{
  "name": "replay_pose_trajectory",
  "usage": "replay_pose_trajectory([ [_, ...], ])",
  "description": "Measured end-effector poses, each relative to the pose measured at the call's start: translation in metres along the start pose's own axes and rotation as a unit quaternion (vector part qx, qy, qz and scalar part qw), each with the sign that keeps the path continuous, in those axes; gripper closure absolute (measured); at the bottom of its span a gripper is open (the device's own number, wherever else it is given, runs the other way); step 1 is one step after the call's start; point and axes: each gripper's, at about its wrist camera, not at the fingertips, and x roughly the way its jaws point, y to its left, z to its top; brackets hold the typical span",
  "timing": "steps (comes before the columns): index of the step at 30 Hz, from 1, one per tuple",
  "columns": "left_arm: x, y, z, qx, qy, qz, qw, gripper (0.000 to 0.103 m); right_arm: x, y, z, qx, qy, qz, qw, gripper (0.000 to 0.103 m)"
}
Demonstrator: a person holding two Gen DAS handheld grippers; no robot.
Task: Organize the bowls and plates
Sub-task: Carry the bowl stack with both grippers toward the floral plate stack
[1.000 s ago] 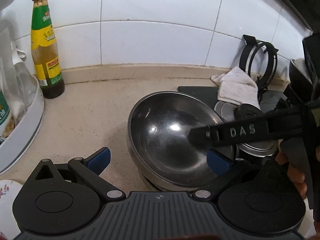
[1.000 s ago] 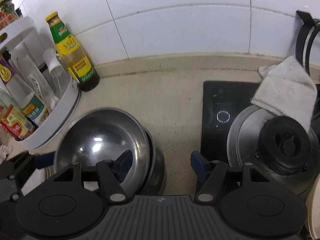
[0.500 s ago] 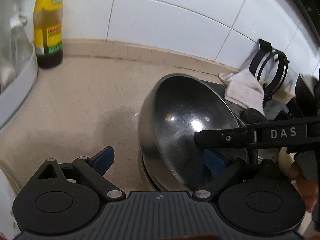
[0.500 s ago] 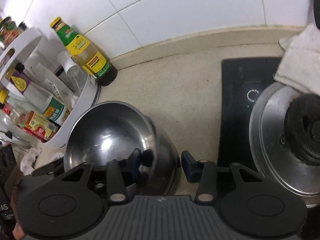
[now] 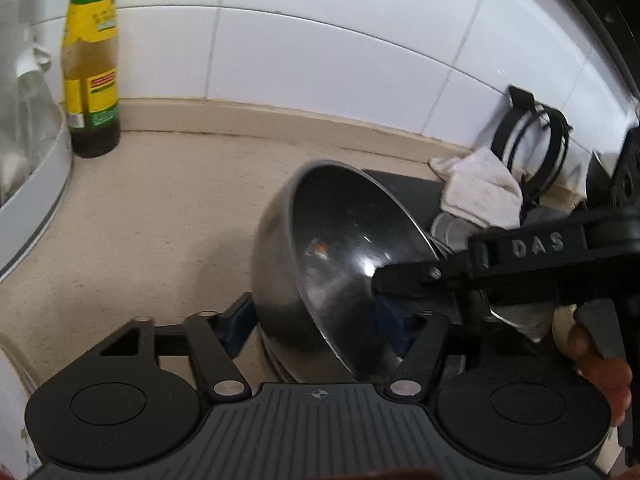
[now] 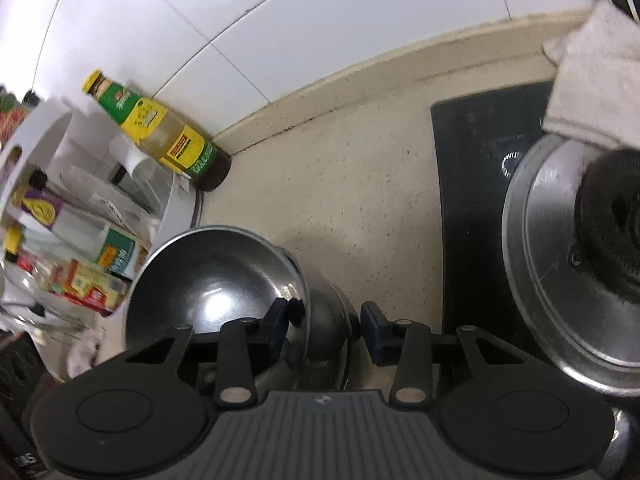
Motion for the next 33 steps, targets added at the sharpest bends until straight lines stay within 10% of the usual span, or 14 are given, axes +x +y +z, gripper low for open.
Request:
replay_pose_trajectory([
  [8, -0.002, -0.003, -0.003, 0.009, -0.027, 0.016, 0.9995, 0.038, 0.004, 0.005, -0.002, -0.027, 0.019, -0.001, 0.999, 0.062],
  [13, 0.003, 0.023, -0.011, -0.058, -0.021, -0.01, 0.9981, 0.022, 0.009, -0.017, -0.005, 0.039, 0.052, 0.041, 0.997, 0.06],
  [21, -0.006, 0.016, -0.008, -0.053, -0.041, 0.001, 0.9977, 0.046, 0.0, -0.001, -0.009, 0.005, 0.007, 0.008, 1.0, 0.07],
  [33, -0.023, 0.029, -0.01, -0.091, -0.052, -0.022, 0.9943, 0.053, -0.009, 0.0, -0.015, 0.017, 0.001, 0.023, 1.0, 0.071],
])
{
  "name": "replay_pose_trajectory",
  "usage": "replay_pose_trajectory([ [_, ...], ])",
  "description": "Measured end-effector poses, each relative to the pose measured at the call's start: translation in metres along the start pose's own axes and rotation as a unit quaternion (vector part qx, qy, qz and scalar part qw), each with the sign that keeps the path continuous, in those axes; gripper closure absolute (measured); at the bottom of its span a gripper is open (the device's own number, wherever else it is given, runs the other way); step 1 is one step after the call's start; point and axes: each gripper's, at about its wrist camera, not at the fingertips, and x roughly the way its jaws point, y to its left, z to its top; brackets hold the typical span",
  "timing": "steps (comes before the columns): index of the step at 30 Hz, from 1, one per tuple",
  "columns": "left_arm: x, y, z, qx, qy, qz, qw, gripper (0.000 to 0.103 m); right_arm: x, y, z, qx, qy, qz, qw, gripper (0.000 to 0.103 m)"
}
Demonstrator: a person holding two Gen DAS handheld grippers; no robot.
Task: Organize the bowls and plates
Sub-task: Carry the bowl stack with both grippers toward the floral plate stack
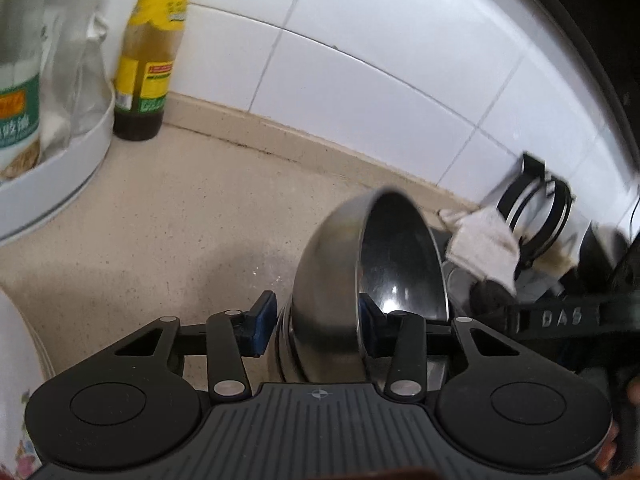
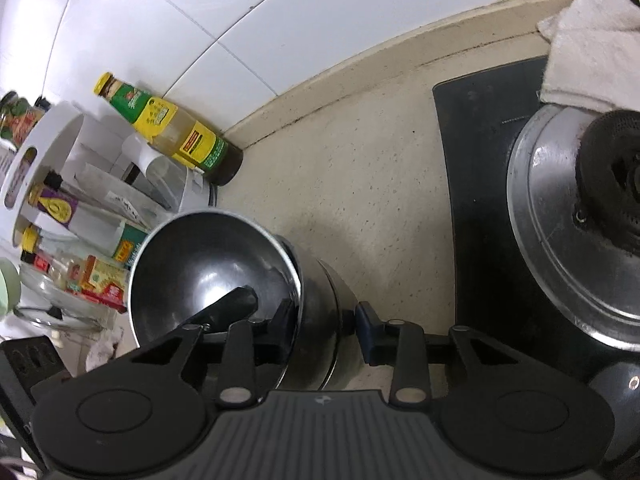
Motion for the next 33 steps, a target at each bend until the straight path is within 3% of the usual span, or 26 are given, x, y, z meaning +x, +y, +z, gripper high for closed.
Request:
replay_pose_trajectory([
  [6, -0.008, -0.006, -0.003, 0.023, -0.009, -0.002, 0.9997, 0.053, -0.007, 0.003, -0.008, -0.006, -0.006, 0.006, 1.0, 0.071],
  [11, 0.0, -0.002, -0.004, 0.015, 0.02, -0.02, 0.9995, 0.049, -0.007, -0.002, -0.009, -0.004, -0.016, -0.011, 1.0, 0.073],
  [14, -0.005, 0.013, 0.004, -0.025, 0.021, -0.028, 0.9991, 0.047, -0.014, -0.003, -0.008, 0.004, -0.017, -0.015, 1.0, 0.071],
  [17, -0.018, 0.03, 0.014, -0.077, -0.007, -0.047, 0.9959, 0.04, -0.028, -0.011, -0.008, 0.017, -0.037, -0.006, 0.999, 0.063],
  [19, -0.019, 0.031, 0.022, -0.088, -0.023, -0.051, 0.9945, 0.039, -0.032, -0.013, -0.01, 0.016, -0.041, -0.006, 0.999, 0.061],
  [21, -0.013, 0.02, 0.025, -0.066, -0.025, -0.041, 0.9967, 0.039, -0.033, -0.012, -0.012, 0.013, -0.043, -0.011, 0.999, 0.061],
  [24, 0.006, 0.002, 0.012, -0.001, 0.032, -0.01, 0.9994, 0.044, -0.038, -0.013, -0.015, 0.008, -0.056, -0.005, 0.998, 0.059],
  [26, 0.012, 0.004, -0.002, -0.012, 0.05, -0.021, 0.9984, 0.045, -0.036, -0.013, -0.016, 0.002, -0.051, -0.013, 0.999, 0.054],
  [29, -0.005, 0.006, -0.006, -0.019, 0.009, -0.022, 0.9995, 0.04, -0.036, -0.014, -0.014, -0.005, -0.048, -0.014, 0.999, 0.053],
  [31, -0.031, 0.002, -0.007, 0.012, -0.038, -0.018, 0.9991, 0.021, -0.042, -0.013, -0.009, -0.014, -0.057, -0.02, 0.998, 0.053],
  [33, -0.059, -0.007, -0.017, 0.063, -0.077, -0.012, 0.995, 0.013, -0.045, -0.009, -0.002, -0.033, -0.061, -0.024, 0.997, 0.052],
])
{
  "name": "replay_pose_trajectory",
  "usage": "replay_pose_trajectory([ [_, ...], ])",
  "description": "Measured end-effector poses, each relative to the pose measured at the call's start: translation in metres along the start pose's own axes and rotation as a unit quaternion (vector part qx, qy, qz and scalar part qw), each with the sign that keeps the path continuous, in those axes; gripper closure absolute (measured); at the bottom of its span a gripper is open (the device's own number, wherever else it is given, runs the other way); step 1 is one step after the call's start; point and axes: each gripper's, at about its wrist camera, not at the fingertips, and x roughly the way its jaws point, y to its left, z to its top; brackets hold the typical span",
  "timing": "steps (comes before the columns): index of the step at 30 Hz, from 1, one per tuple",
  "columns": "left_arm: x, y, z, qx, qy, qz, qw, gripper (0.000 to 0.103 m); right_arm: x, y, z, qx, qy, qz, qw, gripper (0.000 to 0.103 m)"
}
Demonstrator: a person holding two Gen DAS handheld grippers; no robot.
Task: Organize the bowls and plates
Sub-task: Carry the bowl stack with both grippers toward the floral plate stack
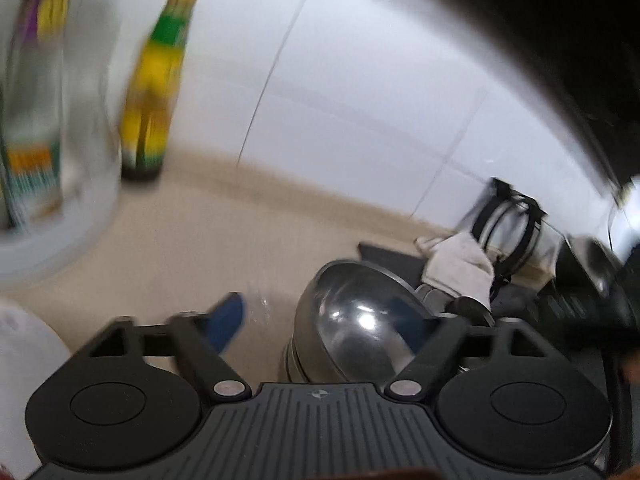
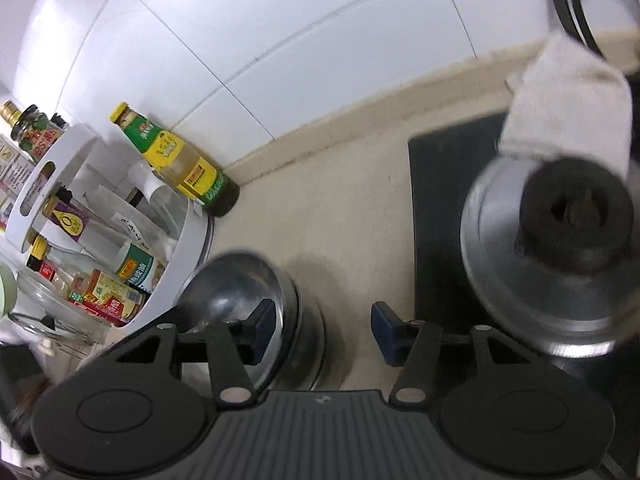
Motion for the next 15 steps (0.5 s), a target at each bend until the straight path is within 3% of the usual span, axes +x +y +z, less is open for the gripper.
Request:
replay_pose_trajectory([
  [4, -0.029, -0.029, -0.048, 0.089, -0.052, 0.039, 0.9939, 0.008, 0.007, 0.009, 0.015, -0.049, 0.019, -0.004, 0.999, 0.046],
  [8, 0.007, -0.043, -0.085, 0.111, 0.001, 0.048, 0.9927, 0.008, 0.027, 0.019, 0.026, -0.115, 0.066, 0.003, 0.991, 0.045],
  [10, 0.023, -0.043, -0.091, 0.115, 0.01, 0.052, 0.992, 0.007, 0.037, 0.025, 0.031, -0.166, 0.088, 0.02, 0.982, 0.04],
  [15, 0.05, -0.044, -0.092, 0.131, 0.0, 0.047, 0.9903, 0.0, 0.069, 0.032, 0.043, -0.248, 0.157, 0.072, 0.953, 0.039],
])
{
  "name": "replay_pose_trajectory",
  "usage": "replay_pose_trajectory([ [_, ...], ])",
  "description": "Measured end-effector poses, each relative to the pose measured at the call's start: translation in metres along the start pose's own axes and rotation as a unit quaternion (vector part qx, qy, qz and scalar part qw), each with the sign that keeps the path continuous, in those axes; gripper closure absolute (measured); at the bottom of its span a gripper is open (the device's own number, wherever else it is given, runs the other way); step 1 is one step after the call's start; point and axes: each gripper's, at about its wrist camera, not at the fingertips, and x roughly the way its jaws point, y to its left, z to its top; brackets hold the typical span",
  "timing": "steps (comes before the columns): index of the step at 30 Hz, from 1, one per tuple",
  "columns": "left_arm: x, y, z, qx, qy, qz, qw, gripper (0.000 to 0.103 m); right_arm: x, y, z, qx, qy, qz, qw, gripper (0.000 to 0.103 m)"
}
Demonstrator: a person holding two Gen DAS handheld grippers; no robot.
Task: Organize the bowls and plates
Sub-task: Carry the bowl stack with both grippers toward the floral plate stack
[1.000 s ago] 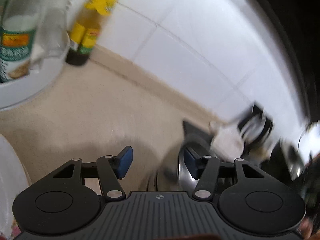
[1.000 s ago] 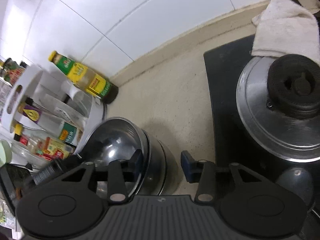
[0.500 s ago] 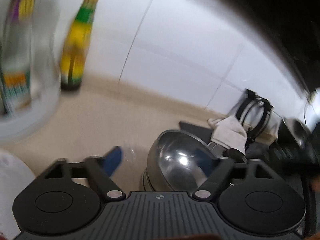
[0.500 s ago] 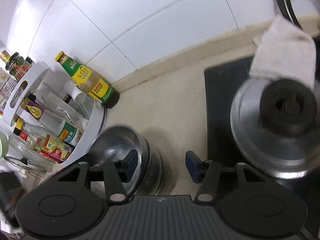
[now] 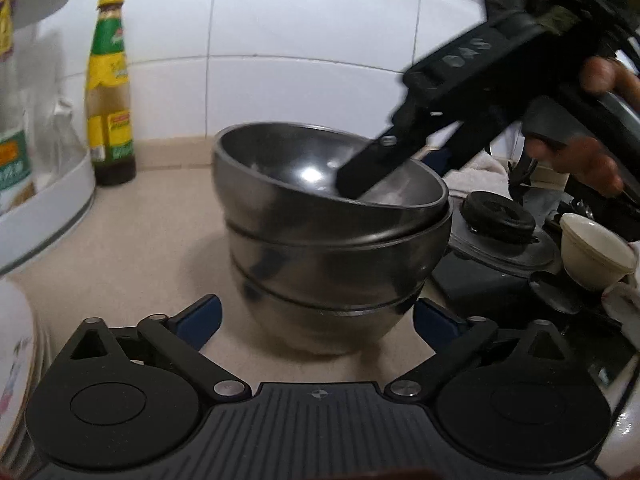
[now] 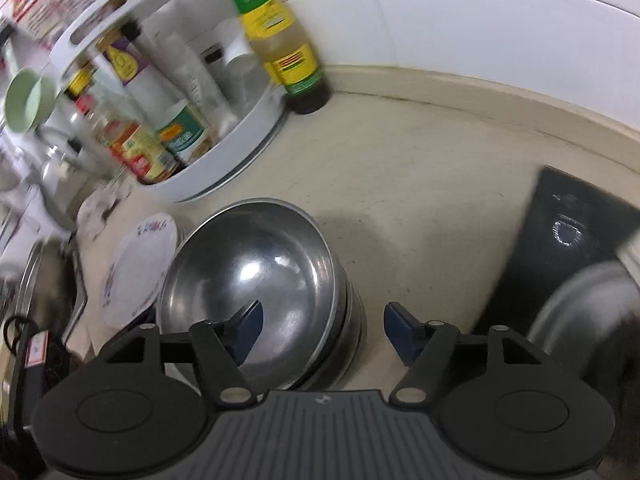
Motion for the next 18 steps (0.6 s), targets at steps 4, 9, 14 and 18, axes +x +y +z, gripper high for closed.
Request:
replay_pose_trajectory([
  [4, 0.015, -0.005, 0.006, 0.033, -0.003, -0.001, 0.9994, 0.0, 0.029, -0.019, 0.016, -0.006, 0.046, 0.055, 0.997, 0.034],
  [9, 0.047, 0.007, 0.016, 0.002, 0.053, -0.014, 0.9985, 0.0, 0.064, -0.039, 0.021, 0.05, 0.081, 0.126, 0.987, 0.027],
  [14, 0.054, 0.002, 0.019, 0.004, 0.058, 0.012, 0.9983, 0.0, 0.063, -0.039, 0.017, 0.072, 0.071, 0.125, 0.987, 0.031],
  [18, 0.043, 0.0, 0.019, 0.003, 0.049, 0.03, 0.9984, 0.0, 0.056, -0.033, 0.019, 0.07, 0.051, 0.113, 0.99, 0.034],
])
